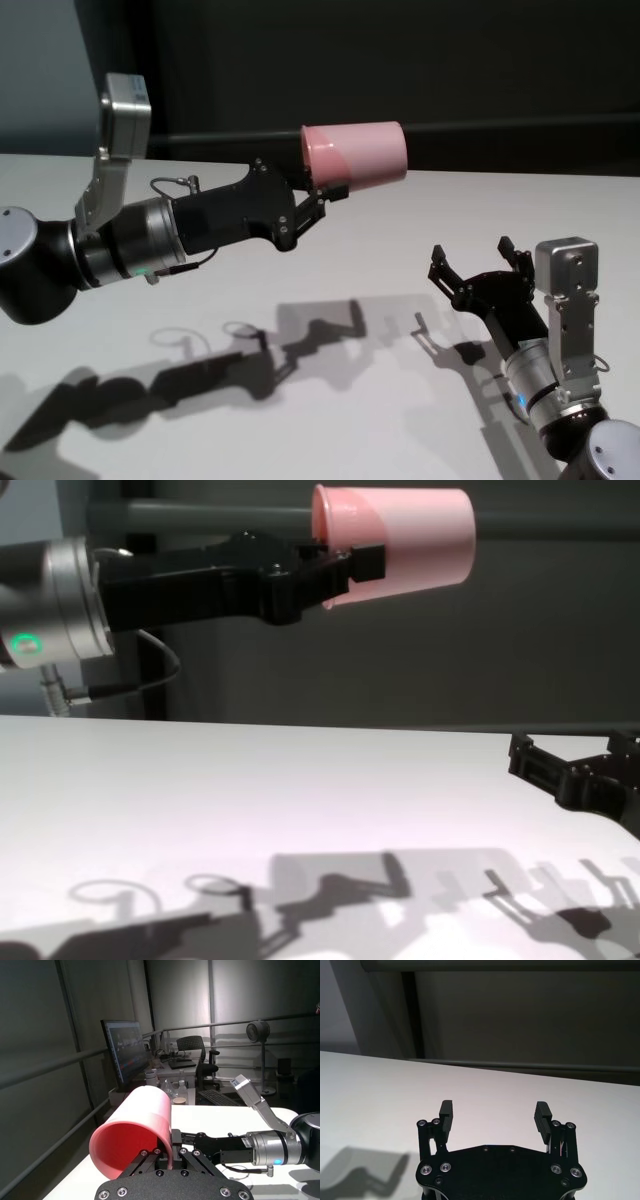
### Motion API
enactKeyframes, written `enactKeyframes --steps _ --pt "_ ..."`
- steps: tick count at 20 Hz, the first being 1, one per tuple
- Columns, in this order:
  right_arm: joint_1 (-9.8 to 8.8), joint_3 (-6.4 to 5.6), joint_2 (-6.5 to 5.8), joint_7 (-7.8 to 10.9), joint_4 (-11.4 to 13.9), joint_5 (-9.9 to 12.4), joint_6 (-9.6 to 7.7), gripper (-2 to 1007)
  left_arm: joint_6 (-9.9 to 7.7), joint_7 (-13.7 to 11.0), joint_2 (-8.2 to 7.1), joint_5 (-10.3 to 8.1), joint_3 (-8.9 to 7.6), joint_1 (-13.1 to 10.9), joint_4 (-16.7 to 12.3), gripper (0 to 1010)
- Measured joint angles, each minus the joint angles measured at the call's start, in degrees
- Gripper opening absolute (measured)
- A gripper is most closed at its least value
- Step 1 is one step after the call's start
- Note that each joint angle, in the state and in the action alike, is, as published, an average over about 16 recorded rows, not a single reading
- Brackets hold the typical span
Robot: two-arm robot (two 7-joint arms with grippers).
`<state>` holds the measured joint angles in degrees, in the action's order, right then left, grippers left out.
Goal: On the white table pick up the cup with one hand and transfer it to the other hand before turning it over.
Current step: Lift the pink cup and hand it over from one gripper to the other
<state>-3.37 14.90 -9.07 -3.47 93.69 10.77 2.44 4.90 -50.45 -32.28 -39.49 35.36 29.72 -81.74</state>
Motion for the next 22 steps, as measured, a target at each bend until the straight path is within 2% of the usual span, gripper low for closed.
enactKeyframes --steps 5,11,16,22 --pt "-0.17 -0.37 0.20 0.39 0.00 0.52 0.13 1002 -0.03 -0.06 0.00 -0.06 0.00 0.02 0.03 51" --pt "-0.82 -1.94 0.78 1.97 0.06 2.66 0.78 1002 -0.06 -0.11 0.00 -0.09 -0.01 0.03 0.05 51" --pt "-1.49 -4.24 1.54 4.35 0.19 5.95 1.48 1002 -0.08 -0.14 0.01 -0.12 -0.01 0.04 0.06 51" --pt "-1.98 -7.62 2.76 8.04 0.28 11.87 1.95 1002 -0.10 -0.16 0.01 -0.15 -0.01 0.05 0.06 51"
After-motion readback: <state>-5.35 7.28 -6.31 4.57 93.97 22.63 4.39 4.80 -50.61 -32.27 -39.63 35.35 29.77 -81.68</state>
